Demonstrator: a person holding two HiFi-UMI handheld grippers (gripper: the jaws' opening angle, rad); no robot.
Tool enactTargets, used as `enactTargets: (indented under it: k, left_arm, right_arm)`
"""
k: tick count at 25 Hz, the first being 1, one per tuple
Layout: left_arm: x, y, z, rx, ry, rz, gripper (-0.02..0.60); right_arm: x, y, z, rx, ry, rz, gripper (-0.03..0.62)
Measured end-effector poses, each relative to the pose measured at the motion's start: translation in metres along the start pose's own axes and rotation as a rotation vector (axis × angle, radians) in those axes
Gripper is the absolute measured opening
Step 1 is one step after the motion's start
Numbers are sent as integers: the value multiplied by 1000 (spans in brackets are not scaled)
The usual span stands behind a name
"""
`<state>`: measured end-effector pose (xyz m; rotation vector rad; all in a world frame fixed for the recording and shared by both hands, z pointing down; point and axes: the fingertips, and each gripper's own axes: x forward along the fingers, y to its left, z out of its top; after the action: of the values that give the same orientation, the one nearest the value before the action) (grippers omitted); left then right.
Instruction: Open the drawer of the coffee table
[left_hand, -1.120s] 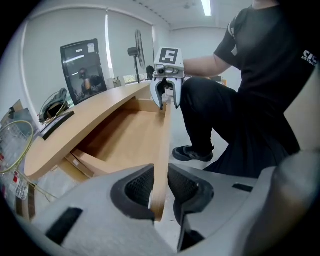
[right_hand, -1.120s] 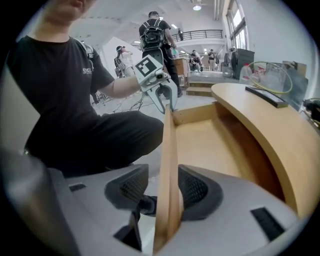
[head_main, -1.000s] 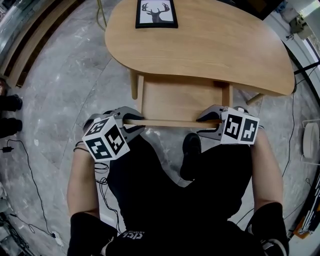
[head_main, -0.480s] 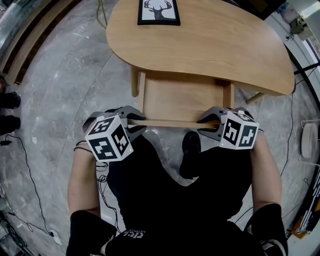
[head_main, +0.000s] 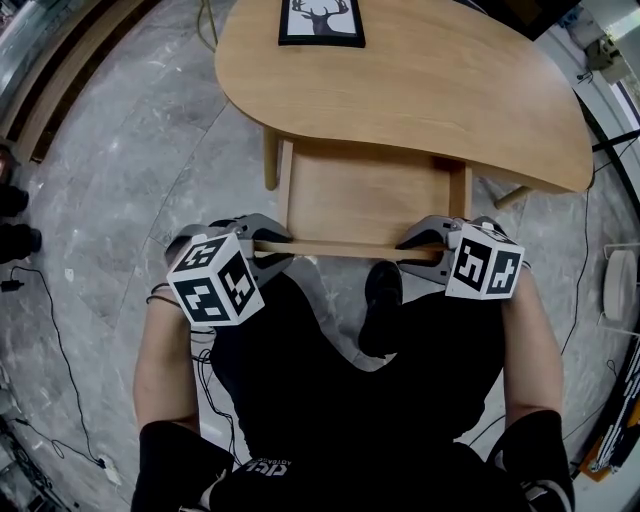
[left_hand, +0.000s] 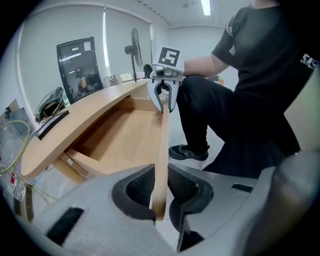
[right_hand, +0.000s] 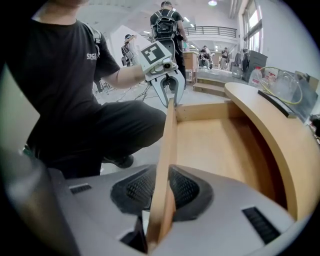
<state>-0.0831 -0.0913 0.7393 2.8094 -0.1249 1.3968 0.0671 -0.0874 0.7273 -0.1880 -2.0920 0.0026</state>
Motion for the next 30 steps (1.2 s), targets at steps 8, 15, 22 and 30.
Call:
enactTargets:
  k: [8, 15, 22, 30]
  left_arm:
    - [1, 3, -4, -36, -11, -31, 92]
    - [-2, 2, -6, -30, -3, -61, 94]
    - [-37, 29, 18, -74, -174, 25, 109]
    - [-53, 116, 62, -157, -368, 381, 89]
  right_arm:
    - [5, 1, 0, 16, -22, 38, 95]
    - [1, 4, -2, 20, -34, 29, 108]
    - [-50, -27, 6, 76, -263, -195, 121]
    - [-114, -93, 3, 255, -535, -589, 77]
